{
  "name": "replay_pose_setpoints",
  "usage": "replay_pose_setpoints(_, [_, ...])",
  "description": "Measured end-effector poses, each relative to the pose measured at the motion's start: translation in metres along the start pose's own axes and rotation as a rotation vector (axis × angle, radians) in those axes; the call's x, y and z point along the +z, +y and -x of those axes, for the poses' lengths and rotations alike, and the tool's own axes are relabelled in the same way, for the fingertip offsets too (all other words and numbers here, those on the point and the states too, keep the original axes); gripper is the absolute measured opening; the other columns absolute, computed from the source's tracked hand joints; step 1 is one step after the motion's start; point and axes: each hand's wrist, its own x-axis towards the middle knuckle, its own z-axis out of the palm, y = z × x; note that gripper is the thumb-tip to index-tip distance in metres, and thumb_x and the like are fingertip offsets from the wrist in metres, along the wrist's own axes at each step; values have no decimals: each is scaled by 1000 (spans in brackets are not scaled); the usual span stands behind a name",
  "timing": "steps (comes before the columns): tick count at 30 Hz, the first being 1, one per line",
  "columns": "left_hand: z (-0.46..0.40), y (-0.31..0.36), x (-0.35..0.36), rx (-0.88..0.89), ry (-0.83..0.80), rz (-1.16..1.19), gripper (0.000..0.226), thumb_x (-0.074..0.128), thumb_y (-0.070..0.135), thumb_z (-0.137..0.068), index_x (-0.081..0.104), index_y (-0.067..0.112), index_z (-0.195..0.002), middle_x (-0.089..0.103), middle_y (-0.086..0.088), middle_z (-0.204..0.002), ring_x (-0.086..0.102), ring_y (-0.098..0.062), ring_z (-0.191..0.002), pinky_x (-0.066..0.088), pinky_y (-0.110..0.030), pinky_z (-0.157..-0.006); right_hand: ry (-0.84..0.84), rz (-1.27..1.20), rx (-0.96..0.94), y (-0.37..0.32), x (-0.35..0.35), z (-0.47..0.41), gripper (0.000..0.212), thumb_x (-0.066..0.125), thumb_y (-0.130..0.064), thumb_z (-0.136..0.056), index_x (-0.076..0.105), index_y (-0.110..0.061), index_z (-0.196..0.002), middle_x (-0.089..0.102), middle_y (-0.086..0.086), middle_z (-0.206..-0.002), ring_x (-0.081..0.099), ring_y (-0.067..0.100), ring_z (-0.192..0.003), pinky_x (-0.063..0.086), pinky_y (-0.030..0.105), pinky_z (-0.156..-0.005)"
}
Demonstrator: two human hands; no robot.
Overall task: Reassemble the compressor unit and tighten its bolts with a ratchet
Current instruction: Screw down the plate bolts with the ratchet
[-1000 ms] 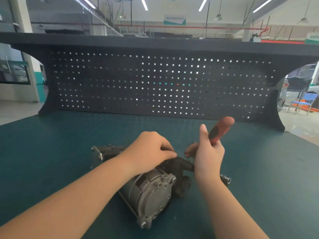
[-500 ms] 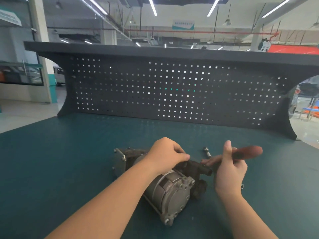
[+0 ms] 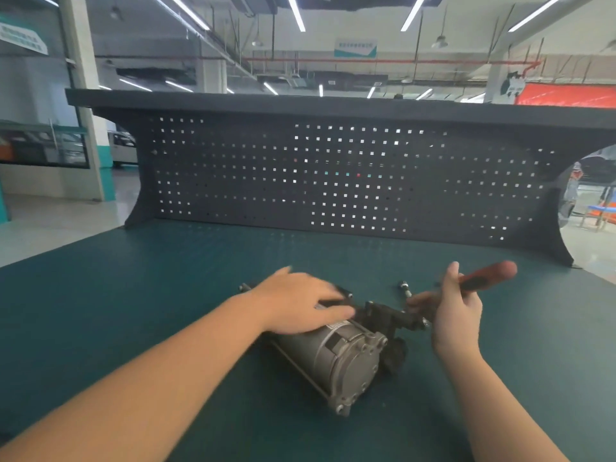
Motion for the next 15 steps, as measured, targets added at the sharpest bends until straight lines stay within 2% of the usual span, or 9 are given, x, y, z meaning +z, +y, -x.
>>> replay_pose_setpoints(1, [7, -8, 3, -35, -38, -27, 56, 22, 69, -94, 48, 43, -137, 47, 23, -144, 41, -5, -135, 22, -44, -114, -33, 73, -19, -1, -4, -4, 45, 41, -58, -95, 58, -16, -91, 67, 12, -54, 59, 21, -44, 48, 32, -58])
replay_pose_setpoints(3, [21, -16, 15, -66, 22, -30, 62, 10, 69, -93, 46, 42, -136, 45, 25, -144, 39, -3, -135, 22, -41, -111, -57, 210, -46, -3, -11, -12, 42, 39, -58, -96, 60, -22, -99, 65, 9, -52, 56, 15, -42, 46, 32, -55])
replay_pose_setpoints(7, [42, -7, 43, -172, 286, -77, 79, -8, 66, -84, 46, 41, -136, 44, 25, -144, 35, -4, -138, 20, -42, -116, 13, 274, -18, -6, -25, -21, 47, 41, -64, -85, 61, -22, -90, 58, 4, -45, 54, 11, -42, 46, 35, -60])
replay_pose_setpoints(8, [45, -3, 47, -205, 355, -81, 77, -5, 63, -86, 52, 40, -133, 50, 23, -141, 41, -6, -136, 24, -45, -114, 32, 259, -10, -8, -29, -23, 48, 41, -64, -83, 61, -21, -88, 57, 4, -44, 54, 11, -42, 48, 37, -63])
replay_pose_setpoints(10, [48, 6, 51, -246, 504, -85, 65, 11, 54, -92, 68, 34, -117, 67, 15, -123, 61, -16, -119, 39, -53, -103, 55, 217, -3, -10, -35, -29, 47, 43, -61, -84, 60, -17, -87, 56, 4, -42, 54, 13, -43, 49, 40, -69])
replay_pose_setpoints(12, [45, 13, 54, -301, 604, -113, 56, 22, 47, -93, 75, 29, -102, 74, 9, -108, 70, -22, -103, 47, -57, -93, 68, 186, -1, -10, -39, -35, 42, 46, -55, -89, 59, -15, -86, 55, 3, -41, 53, 14, -42, 48, 39, -68])
replay_pose_setpoints(15, [32, 23, 55, -418, 520, -119, 66, 9, 49, -90, 71, 29, -103, 72, 10, -111, 68, -23, -106, 40, -56, -98, 0, 223, 16, -5, -42, -42, 39, 46, -48, -96, 55, -13, -84, 52, 1, -41, 49, 11, -40, 41, 33, -58])
